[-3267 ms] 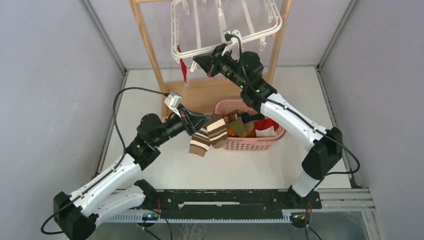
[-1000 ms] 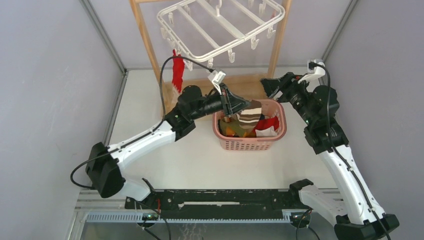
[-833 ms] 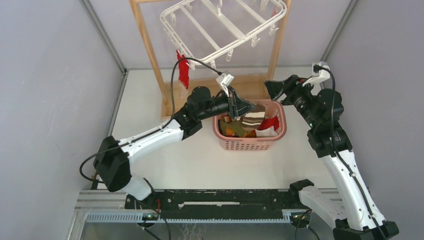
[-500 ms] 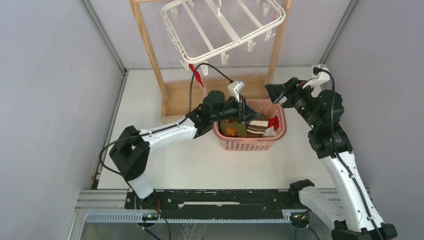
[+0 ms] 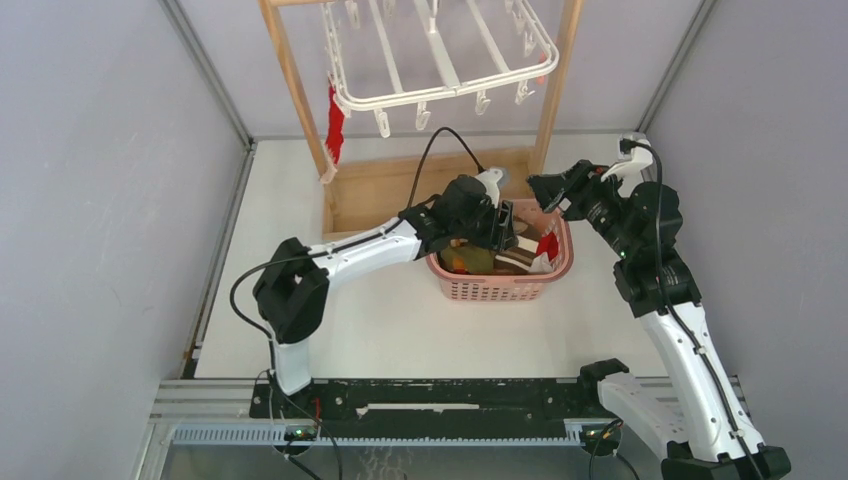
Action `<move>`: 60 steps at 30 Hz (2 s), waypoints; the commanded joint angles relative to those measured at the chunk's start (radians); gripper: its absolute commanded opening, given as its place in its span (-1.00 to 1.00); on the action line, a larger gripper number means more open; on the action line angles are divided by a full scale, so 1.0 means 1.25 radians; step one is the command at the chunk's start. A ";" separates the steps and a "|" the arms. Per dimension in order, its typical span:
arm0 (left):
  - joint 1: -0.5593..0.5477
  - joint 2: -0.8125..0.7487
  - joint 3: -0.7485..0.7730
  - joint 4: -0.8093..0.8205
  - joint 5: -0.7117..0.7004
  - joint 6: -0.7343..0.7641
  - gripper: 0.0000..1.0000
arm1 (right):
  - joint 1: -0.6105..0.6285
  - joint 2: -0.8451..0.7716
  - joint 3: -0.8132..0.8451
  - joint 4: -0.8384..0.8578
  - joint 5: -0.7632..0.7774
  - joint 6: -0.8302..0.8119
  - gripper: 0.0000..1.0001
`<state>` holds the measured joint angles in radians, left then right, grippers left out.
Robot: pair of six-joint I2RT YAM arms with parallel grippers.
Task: Remove the socks clipped to the hanger
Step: Place the sock in the bin.
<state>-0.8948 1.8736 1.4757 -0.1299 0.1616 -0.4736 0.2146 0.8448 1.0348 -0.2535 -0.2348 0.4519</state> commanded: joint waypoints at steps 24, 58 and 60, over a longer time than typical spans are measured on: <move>-0.030 0.112 0.202 -0.411 -0.169 0.106 0.46 | -0.030 -0.019 -0.031 0.022 -0.066 0.013 0.50; -0.074 -0.176 0.193 -0.412 -0.217 0.100 1.00 | -0.030 -0.041 -0.031 0.009 -0.081 0.035 0.50; -0.076 -0.199 0.180 -0.404 -0.228 0.099 1.00 | -0.030 -0.042 -0.031 0.008 -0.082 0.035 0.50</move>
<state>-0.9874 1.7222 1.6909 -0.6579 -0.0761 -0.3573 0.1837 0.8085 0.9897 -0.2554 -0.3248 0.4770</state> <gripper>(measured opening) 0.996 0.752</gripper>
